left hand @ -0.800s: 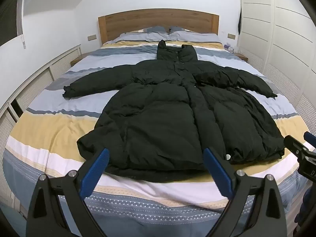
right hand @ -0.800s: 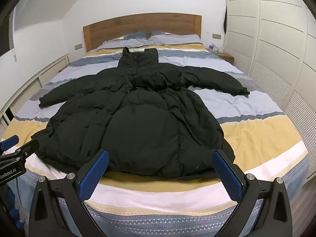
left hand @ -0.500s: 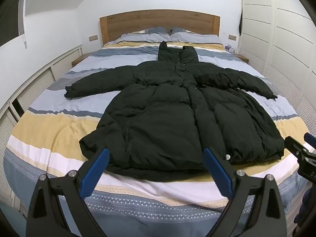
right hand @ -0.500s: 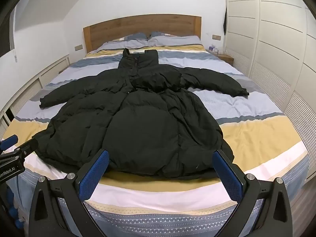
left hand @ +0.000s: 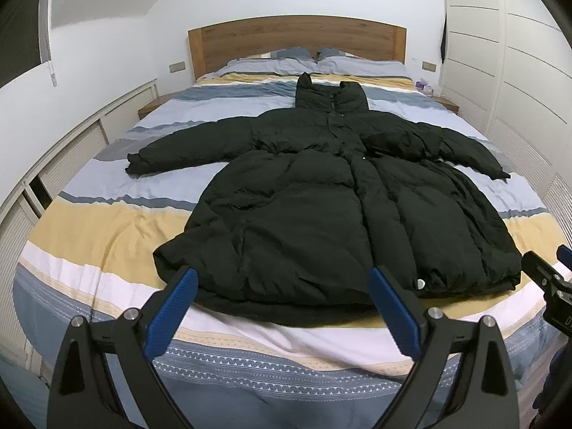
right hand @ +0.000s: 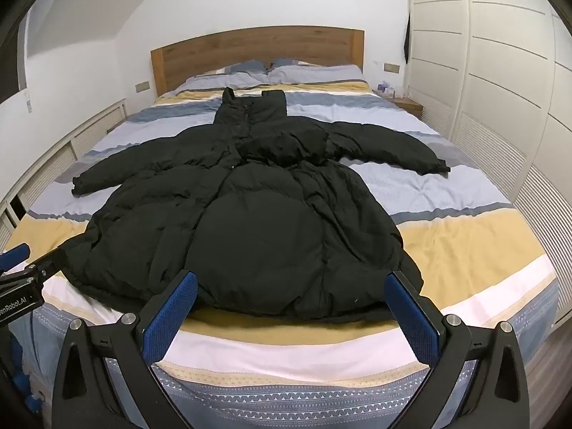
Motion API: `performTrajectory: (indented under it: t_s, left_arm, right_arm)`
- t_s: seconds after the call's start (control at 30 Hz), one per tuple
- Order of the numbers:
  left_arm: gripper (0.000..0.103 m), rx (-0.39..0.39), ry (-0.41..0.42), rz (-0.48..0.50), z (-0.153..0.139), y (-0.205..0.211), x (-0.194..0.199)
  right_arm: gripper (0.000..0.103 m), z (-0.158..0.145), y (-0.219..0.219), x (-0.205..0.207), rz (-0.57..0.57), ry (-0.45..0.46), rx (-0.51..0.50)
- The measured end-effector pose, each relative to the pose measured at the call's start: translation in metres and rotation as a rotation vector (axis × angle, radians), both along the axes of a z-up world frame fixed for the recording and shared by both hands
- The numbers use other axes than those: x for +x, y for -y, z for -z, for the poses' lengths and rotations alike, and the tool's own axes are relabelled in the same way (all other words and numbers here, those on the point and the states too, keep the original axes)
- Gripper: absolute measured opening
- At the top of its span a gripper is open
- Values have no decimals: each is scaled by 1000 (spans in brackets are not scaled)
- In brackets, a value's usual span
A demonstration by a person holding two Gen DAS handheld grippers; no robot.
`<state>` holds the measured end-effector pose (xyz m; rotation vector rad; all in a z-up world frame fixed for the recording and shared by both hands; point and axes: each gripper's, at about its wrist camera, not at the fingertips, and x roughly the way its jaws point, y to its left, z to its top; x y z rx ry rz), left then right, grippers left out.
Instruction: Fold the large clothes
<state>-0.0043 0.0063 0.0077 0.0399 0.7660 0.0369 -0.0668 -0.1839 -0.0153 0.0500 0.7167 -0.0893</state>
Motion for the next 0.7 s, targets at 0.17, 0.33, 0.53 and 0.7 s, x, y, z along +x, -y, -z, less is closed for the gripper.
performTrajectory:
  t_s: [0.17,0.33,0.53,0.7]
  left_arm:
    - [97,6,10,-3,1,0,-1]
    - [97,15,16,-6,1,0,-1]
    - [97,21,27,-15,-8,0,-9]
    - [97,26,33,-26,-13,-5,-11]
  right_arm:
    - [102,1,2,-6,5,-3,4]
    - [102,2,2,-6,5,-4,6]
    - [102,2,1,-6,6,-2,6]
    - [102,0,2,-9,1,7,15]
